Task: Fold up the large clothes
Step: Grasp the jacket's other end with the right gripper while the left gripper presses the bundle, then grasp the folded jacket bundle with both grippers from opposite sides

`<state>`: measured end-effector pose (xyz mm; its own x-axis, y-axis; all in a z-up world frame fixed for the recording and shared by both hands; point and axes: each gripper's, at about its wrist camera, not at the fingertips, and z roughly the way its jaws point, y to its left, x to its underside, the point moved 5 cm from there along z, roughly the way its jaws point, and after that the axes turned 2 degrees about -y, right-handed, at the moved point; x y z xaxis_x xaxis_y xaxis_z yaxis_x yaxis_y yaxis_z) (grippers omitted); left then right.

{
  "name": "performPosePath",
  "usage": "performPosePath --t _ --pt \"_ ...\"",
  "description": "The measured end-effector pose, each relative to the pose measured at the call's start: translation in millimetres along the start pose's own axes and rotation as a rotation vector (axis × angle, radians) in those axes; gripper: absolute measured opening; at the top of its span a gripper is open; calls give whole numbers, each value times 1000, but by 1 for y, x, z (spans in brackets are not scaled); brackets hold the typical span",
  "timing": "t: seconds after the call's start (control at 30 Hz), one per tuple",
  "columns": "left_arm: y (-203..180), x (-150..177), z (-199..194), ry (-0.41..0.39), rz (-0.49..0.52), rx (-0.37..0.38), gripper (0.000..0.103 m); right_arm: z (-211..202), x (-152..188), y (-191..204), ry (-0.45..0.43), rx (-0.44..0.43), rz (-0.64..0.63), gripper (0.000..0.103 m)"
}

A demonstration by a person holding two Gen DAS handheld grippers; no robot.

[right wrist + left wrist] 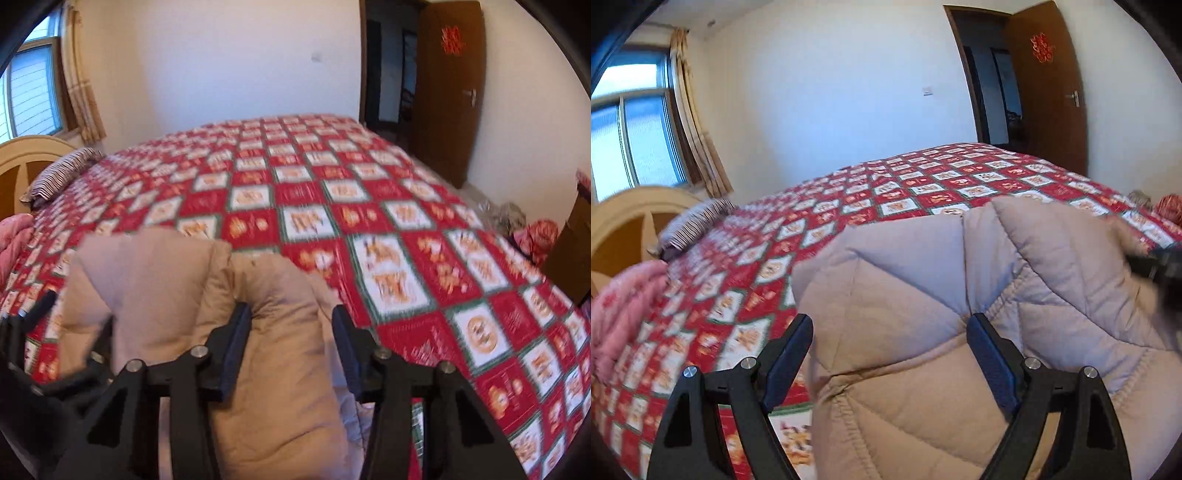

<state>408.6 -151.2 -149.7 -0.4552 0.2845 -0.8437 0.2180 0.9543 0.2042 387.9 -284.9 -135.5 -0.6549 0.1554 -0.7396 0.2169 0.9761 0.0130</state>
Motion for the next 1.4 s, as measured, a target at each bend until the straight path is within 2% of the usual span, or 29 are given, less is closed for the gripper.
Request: performPosePath --t 0.17,0.6,1.4 --pt "-10 6 10 19 -10 11 90 17 20 -13 17 5 31 48" --pt "-8 21 36 92 -82 48 100 47 39 -21 32 -29 75 48" --pt "-11 25 50 144 -87 71 102 63 49 -20 72 -9 71 53"
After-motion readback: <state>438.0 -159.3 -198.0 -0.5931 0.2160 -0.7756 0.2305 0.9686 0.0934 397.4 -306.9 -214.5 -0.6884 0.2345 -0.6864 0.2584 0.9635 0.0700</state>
